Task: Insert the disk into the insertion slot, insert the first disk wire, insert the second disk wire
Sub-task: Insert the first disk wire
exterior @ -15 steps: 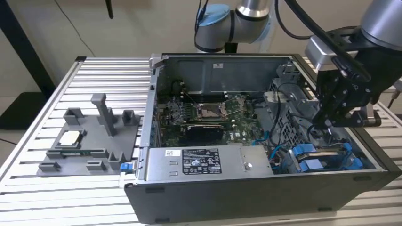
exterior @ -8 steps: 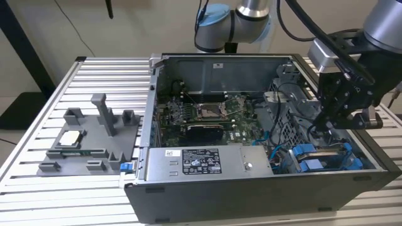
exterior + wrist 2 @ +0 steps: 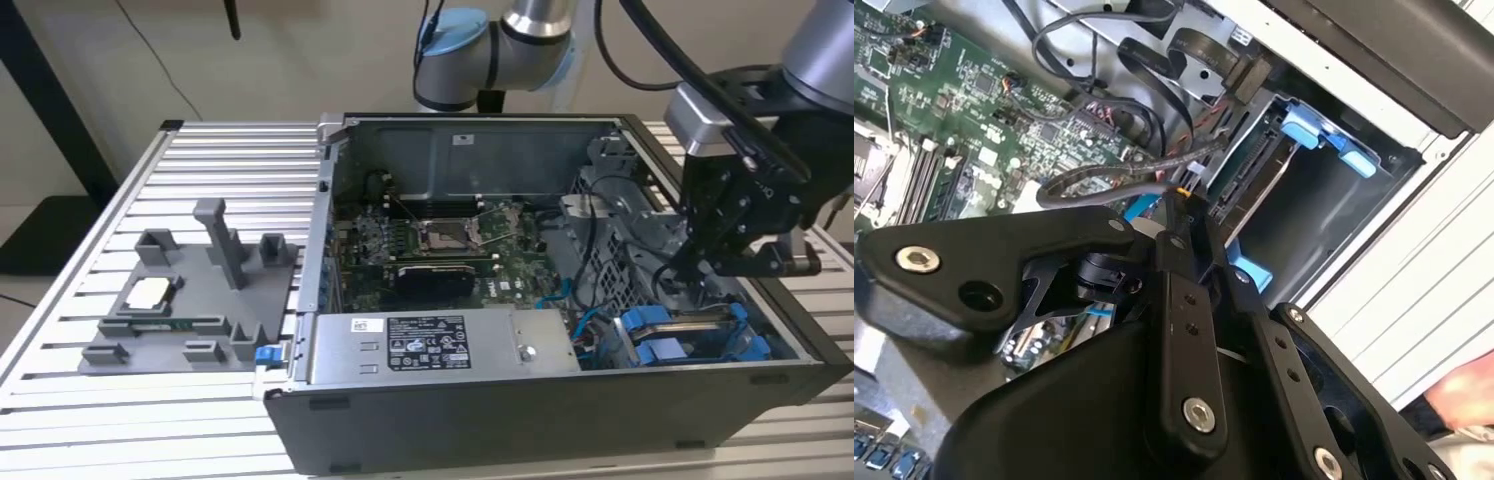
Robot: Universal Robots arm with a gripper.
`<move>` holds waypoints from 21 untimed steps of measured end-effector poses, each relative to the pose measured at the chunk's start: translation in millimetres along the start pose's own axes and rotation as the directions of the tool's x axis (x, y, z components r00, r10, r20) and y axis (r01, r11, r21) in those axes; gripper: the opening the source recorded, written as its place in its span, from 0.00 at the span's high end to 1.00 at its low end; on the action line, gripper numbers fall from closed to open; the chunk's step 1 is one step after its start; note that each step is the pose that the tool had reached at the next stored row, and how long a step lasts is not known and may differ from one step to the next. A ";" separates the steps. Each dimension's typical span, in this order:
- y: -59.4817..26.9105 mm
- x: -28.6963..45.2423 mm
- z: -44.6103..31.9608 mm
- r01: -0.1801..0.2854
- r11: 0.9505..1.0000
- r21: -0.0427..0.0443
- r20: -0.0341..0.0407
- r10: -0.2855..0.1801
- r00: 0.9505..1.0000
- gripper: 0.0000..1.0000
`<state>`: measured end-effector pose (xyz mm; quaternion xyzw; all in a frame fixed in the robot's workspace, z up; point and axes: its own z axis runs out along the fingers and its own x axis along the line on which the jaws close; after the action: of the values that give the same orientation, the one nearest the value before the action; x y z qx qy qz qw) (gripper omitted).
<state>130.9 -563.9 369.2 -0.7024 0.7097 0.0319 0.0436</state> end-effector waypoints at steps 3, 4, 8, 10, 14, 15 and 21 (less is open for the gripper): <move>-1.7 0.2 1.2 0.000 1.000 0.000 -0.003 0.000 1.000 0.81; -2.3 0.3 1.5 0.000 1.000 0.000 -0.004 0.000 1.000 0.81; -4.1 0.6 2.4 0.000 1.000 0.000 -0.006 0.000 1.000 0.81; -4.2 0.6 2.5 0.000 1.000 0.000 -0.006 0.000 1.000 0.81; -4.3 0.6 3.4 0.000 1.000 0.000 -0.006 0.000 1.000 0.81; -4.6 0.7 3.6 0.000 1.000 0.000 -0.007 0.000 1.000 0.81; -5.8 1.0 5.9 0.000 1.000 0.000 -0.012 0.000 1.000 0.81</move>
<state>136.8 -564.3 363.4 -0.7026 0.7099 0.0279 0.0394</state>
